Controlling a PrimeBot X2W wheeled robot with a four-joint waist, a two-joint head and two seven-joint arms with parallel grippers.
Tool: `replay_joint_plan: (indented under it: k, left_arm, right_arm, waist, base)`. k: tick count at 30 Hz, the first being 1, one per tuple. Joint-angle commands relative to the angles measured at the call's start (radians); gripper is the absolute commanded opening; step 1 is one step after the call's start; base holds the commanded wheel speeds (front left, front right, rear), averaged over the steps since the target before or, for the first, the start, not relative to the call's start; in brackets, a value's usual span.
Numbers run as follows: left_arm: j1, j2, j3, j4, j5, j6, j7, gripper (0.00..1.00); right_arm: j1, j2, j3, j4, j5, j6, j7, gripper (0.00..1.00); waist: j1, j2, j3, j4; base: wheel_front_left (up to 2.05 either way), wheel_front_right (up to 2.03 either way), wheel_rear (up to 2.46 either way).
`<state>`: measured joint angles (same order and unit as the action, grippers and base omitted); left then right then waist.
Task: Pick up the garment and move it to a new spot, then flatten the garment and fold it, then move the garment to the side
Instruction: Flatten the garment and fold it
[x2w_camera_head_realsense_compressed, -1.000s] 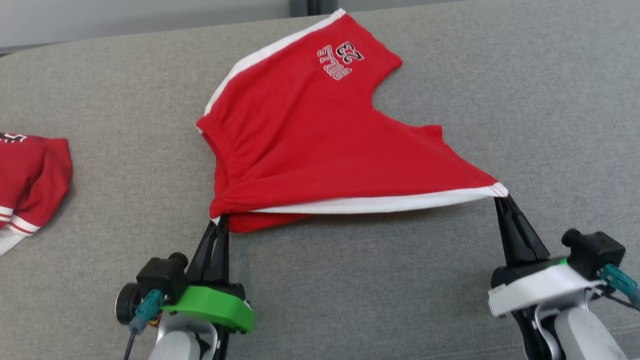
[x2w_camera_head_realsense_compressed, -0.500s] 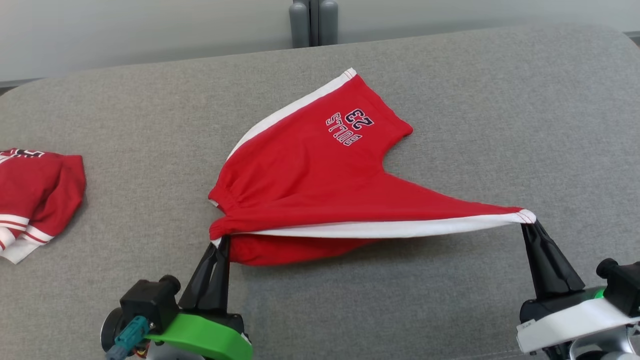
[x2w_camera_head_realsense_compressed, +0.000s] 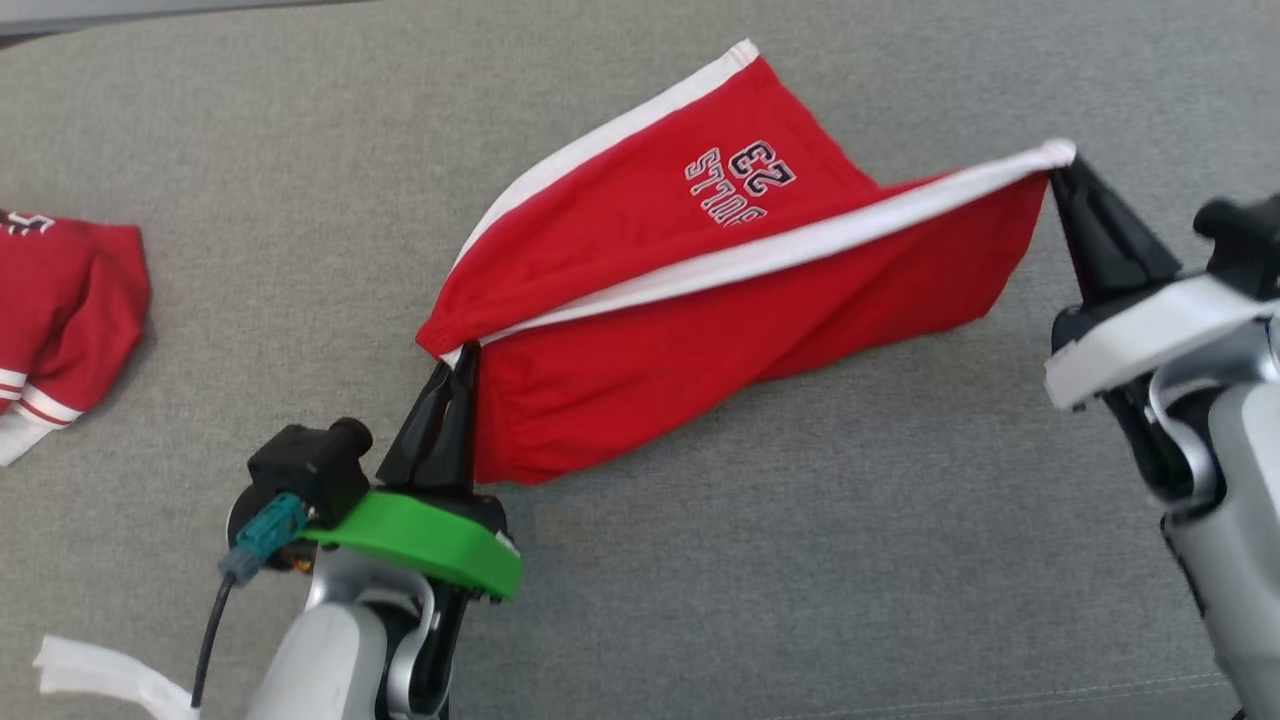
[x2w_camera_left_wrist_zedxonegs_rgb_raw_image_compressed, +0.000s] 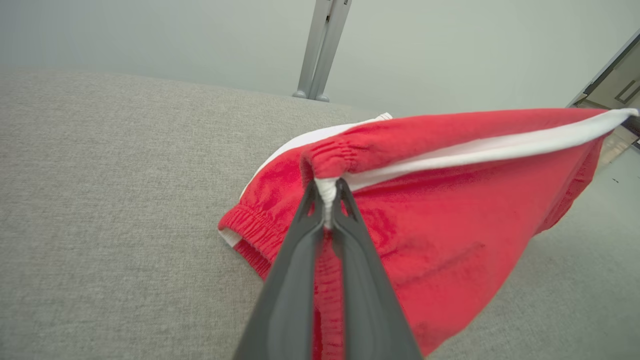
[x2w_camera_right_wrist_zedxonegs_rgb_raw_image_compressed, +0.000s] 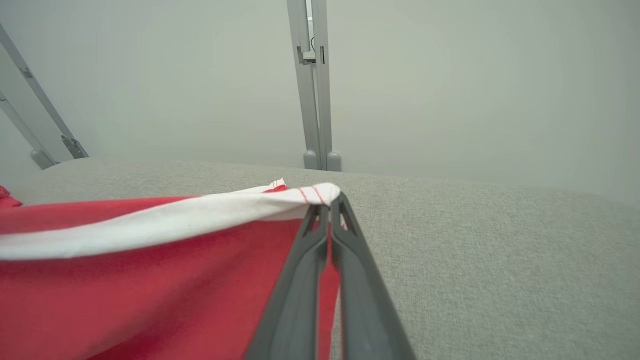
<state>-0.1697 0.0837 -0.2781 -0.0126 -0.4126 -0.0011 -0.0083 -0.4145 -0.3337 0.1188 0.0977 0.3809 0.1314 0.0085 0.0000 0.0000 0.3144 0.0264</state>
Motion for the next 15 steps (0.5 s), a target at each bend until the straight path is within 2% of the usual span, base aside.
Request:
replay_joint_plan:
  k: [1,8,15]
  left_arm:
    - [-0.044,-0.003,0.0,0.014,-0.001,-0.005,-0.016,0.0]
    - [-0.21,-0.025,-0.04,0.12,-0.031,-0.022,-0.103,0.0]
    - [-0.344,-0.032,-0.099,0.248,-0.07,-0.018,-0.148,0.0]
  right_arm:
    - [-0.065,-0.018,0.012,0.039,0.014,-0.001,0.006,0.0]
    - [-0.373,-0.094,0.106,0.308,0.04,-0.002,0.019,0.0]
    - [-0.57,-0.099,0.219,0.519,0.047,-0.002,-0.008,0.0]
  waist:
    - [0.0,0.0,0.086,0.076]
    - [0.0,0.0,0.168,0.186]
    - [0.0,0.0,0.217,0.24]
  base:
    - [0.0,0.0,0.0]
    - [0.0,0.0,0.0]
    - [0.0,0.0,0.0]
